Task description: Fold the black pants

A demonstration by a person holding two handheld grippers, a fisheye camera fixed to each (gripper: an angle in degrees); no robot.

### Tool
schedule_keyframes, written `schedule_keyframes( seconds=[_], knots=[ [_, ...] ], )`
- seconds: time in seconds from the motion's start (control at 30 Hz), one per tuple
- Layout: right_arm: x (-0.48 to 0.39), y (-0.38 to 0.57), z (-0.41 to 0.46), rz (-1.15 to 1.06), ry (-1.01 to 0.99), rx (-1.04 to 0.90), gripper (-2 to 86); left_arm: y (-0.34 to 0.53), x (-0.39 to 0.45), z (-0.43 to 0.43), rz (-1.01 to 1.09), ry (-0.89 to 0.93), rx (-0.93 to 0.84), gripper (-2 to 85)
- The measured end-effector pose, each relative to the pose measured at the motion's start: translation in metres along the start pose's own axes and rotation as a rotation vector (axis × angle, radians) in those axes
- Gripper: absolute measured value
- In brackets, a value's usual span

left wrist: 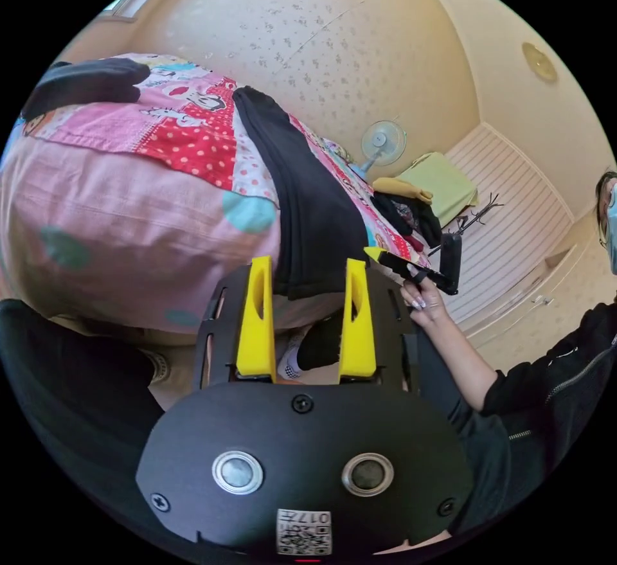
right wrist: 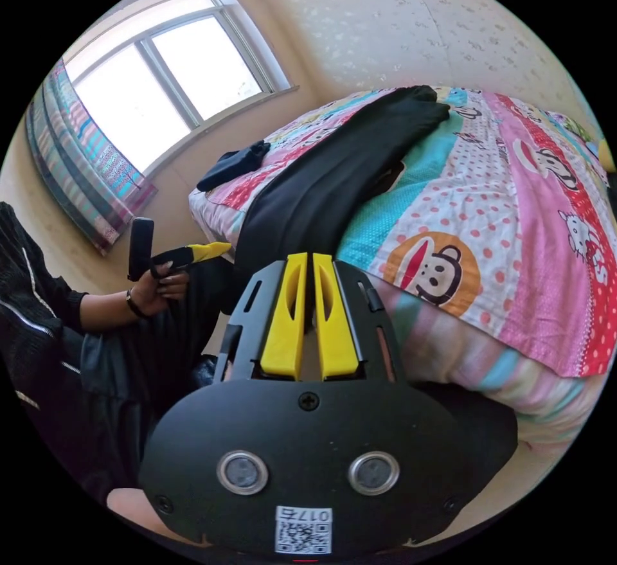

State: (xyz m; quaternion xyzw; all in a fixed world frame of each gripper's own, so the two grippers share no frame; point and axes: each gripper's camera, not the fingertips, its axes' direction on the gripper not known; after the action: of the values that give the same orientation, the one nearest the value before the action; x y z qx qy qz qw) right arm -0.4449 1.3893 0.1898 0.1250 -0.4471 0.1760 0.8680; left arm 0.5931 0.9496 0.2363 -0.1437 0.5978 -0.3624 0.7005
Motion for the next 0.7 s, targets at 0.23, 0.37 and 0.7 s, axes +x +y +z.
schedule_keyframes(
  seconds=[0.23,0.37,0.7],
  knots=[
    [-0.005,-0.044,-0.031,0.030,-0.073,0.024,1.3,-0.009,-0.030,0.031,0.036,0.013,-0.103,15.0],
    [-0.012,-0.071,-0.050,0.035,-0.085,0.035,1.9,-0.011,-0.051,0.037,0.028,0.098,-0.082,13.5],
    [0.021,-0.140,-0.119,0.352,-0.176,-0.101,7.0,-0.023,-0.095,0.024,-0.033,0.472,0.004,7.8]
  ],
)
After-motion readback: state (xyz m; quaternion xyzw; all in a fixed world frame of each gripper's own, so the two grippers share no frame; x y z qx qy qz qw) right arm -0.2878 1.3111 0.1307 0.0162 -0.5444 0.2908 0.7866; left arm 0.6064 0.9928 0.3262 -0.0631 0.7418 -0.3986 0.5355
